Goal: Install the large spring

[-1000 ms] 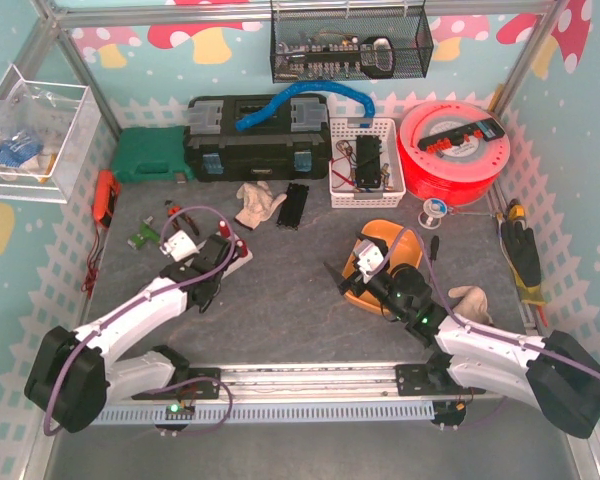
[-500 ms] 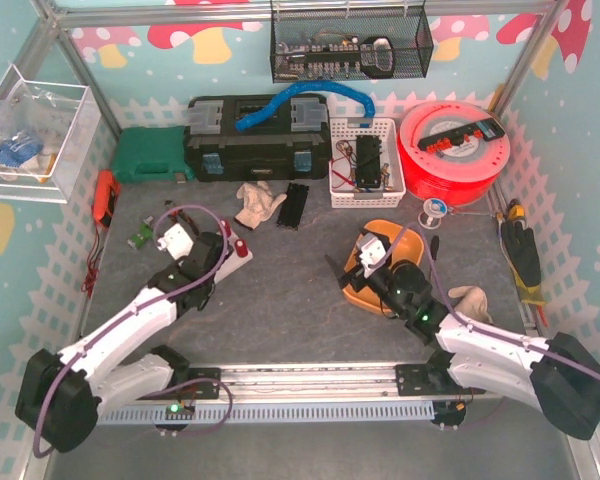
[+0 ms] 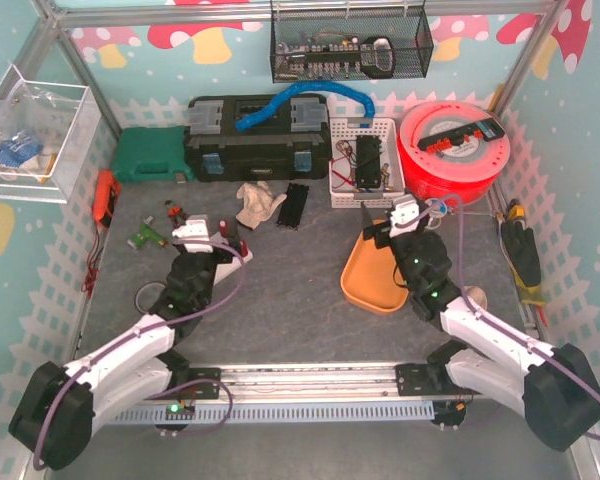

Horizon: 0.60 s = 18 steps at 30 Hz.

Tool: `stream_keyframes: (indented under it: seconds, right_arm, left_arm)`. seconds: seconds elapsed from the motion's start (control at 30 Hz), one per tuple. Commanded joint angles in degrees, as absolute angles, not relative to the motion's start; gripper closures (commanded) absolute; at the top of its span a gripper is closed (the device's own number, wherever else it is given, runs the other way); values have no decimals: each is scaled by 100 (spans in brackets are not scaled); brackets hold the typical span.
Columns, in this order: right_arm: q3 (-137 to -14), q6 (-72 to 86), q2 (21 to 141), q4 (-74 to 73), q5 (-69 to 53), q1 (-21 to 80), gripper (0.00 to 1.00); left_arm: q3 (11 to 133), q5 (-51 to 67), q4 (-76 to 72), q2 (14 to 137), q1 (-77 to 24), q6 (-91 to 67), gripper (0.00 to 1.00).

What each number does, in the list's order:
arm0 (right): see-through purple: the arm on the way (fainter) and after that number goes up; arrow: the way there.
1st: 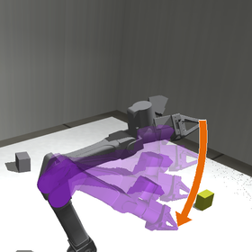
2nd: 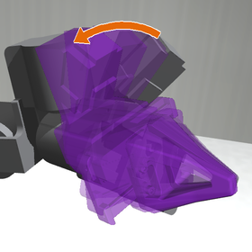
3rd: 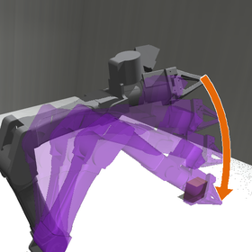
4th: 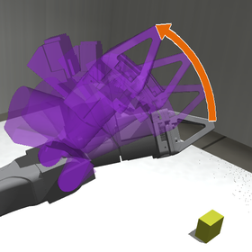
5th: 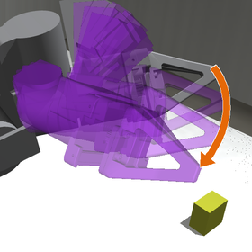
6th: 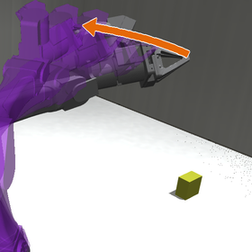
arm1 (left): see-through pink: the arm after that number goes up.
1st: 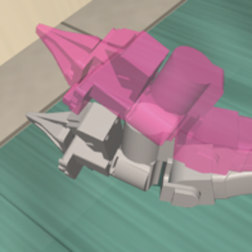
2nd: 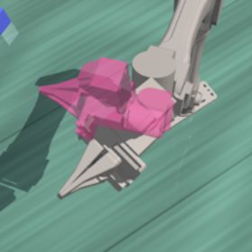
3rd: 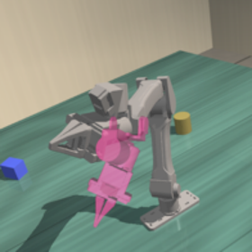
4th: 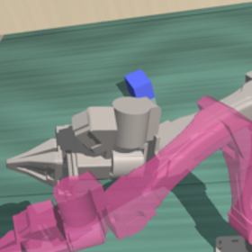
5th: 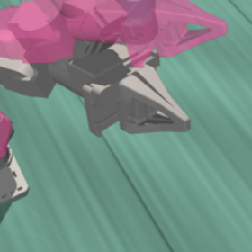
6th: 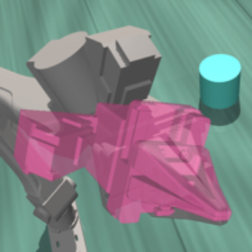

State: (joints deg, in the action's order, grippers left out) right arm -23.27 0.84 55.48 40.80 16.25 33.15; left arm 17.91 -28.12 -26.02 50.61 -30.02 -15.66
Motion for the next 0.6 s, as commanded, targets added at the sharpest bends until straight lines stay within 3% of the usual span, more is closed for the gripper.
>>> stream_keyframes:
  seconds: [0.0, 0.1, 0.3, 0.57]
  right_arm:
    - [-2245, -442, 5445, 4456, 1874, 2789, 1]
    - [-1985, -520, 5471, 4756, 2174, 2367, 1]
    - [-1366, -477, 5617, 5183, 1594, 1316, 1]
    - [-1000, -152, 6220, 5803, 1232, 331, 1]
  left_arm:
    - [1455, -2277, -4812, 5476, -2913, 1031, 1]
    - [1474, -2255, -4714, 5854, -2472, 1070, 1]
    - [986, -1286, -5293, 5970, -1199, 418, 1]
    - [674, -459, -6034, 6739, -397, 30, 1]
